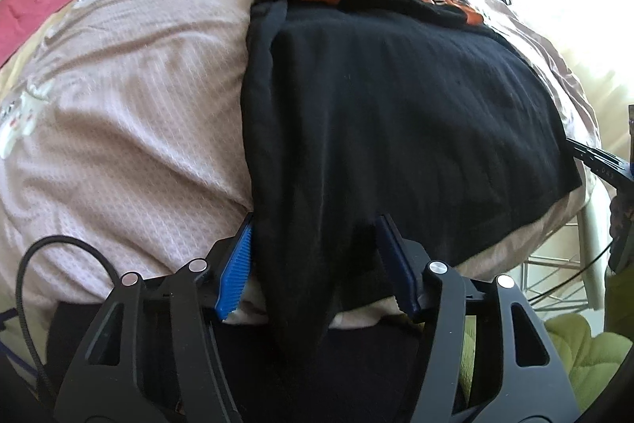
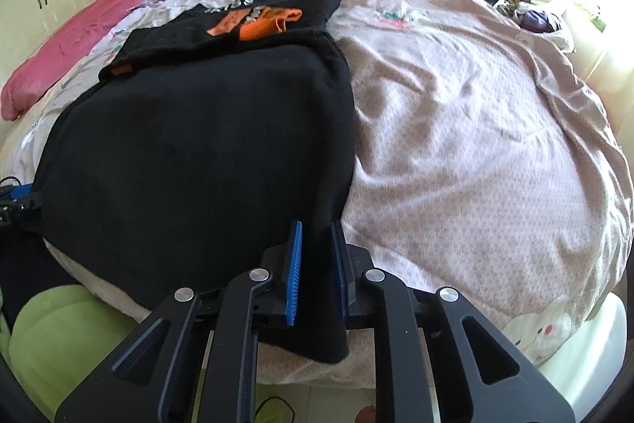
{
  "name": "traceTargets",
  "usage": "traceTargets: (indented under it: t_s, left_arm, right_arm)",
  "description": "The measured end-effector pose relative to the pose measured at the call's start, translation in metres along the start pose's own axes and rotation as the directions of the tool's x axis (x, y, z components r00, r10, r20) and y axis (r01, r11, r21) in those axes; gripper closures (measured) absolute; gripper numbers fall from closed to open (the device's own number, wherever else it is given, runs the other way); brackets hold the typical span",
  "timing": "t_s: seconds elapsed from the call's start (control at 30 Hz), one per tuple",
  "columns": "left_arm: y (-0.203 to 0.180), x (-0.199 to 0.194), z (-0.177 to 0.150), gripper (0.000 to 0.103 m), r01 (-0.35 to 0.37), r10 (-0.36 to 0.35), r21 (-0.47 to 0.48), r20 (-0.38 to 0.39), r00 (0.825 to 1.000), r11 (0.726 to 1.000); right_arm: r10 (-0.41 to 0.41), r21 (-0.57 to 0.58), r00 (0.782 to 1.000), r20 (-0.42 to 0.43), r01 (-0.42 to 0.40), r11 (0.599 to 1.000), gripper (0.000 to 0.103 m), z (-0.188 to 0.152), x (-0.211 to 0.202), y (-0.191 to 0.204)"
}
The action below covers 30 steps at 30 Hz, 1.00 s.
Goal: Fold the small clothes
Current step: 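Close both grippers on the black shirt hem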
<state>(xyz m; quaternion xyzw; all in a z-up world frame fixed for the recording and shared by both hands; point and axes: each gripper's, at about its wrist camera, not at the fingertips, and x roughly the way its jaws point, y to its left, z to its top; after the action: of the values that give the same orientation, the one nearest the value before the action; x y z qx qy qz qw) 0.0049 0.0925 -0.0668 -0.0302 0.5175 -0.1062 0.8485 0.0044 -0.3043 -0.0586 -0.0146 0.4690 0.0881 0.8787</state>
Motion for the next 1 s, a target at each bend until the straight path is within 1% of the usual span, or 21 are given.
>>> traceTargets:
  t_s: [0.1,0.13,0.2,0.27,0.3,0.33,0.37,0.4,0.43,0.53,0.63,0.7,0.83,1.0]
  left_arm:
    - [-0.002,0.001,-0.001,0.051,0.003,-0.003,0.003,-0.003,1.000,1.000]
    - [-0.003,0.001,0.000,0.053,0.004,-0.004,0.006,-0.003,1.000,1.000]
    - [-0.008,0.005,0.000,0.065,-0.003,0.003,0.022,-0.005,1.000,1.000]
    - [-0.010,0.006,0.001,0.067,-0.008,0.008,0.027,-0.005,1.000,1.000]
    - [-0.010,0.005,0.001,0.072,-0.004,0.004,0.024,-0.002,1.000,1.000]
    - [-0.009,0.005,0.001,0.077,-0.002,0.002,0.021,0.002,1.000,1.000]
    - [-0.009,0.004,0.001,0.079,-0.002,0.002,0.021,0.006,1.000,1.000]
    - [-0.009,0.004,0.001,0.081,-0.002,0.001,0.022,0.007,1.000,1.000]
    - [-0.010,0.003,0.001,0.085,0.000,0.000,0.026,0.011,1.000,1.000]
    - [-0.011,-0.001,0.001,0.094,0.018,-0.019,0.027,0.029,0.999,0.999]
    - [-0.010,-0.011,0.003,0.097,0.059,-0.060,0.011,0.067,0.996,0.998]
    - [-0.010,-0.023,0.007,0.097,0.095,-0.095,0.002,0.106,0.990,0.995]
    - [-0.013,-0.047,0.022,0.097,0.109,-0.110,0.020,0.174,0.978,0.994]
    - [-0.009,-0.063,0.040,0.097,0.120,-0.120,0.015,0.225,0.967,0.993]
  right_arm:
    - [0.004,0.018,1.000,0.002,-0.004,1.000,0.083,-0.003,0.001,-0.004]
    - [0.008,0.021,1.000,0.002,-0.008,1.000,0.083,-0.003,0.002,-0.004]
    - [0.014,0.020,1.000,0.002,-0.014,1.000,0.083,-0.003,0.003,-0.004]
    - [0.015,0.006,1.000,0.000,-0.015,1.000,0.083,-0.001,0.005,-0.003]
    - [0.009,0.008,1.000,-0.001,-0.009,1.000,0.083,0.000,0.005,-0.003]
    - [0.008,0.016,1.000,0.002,-0.008,1.000,0.080,0.000,0.004,-0.004]
    - [-0.013,0.022,1.000,0.012,0.013,1.000,0.068,0.001,0.003,-0.005]
    - [-0.026,0.018,0.999,0.018,0.026,1.000,0.061,0.002,0.001,-0.005]
    - [-0.026,0.010,0.999,0.029,0.025,1.000,0.059,0.003,-0.001,-0.004]
    - [-0.007,0.006,0.998,0.058,0.007,1.000,0.059,0.006,-0.008,-0.001]
    - [0.006,-0.004,0.998,0.063,-0.006,1.000,0.059,0.011,-0.008,0.002]
    - [0.008,-0.009,0.998,0.060,-0.007,1.000,0.059,0.013,-0.007,0.004]
    - [0.015,-0.023,0.999,0.050,-0.013,1.000,0.059,0.015,-0.005,0.007]
    - [0.020,0.001,1.000,0.018,-0.020,1.000,0.058,0.014,0.002,0.002]
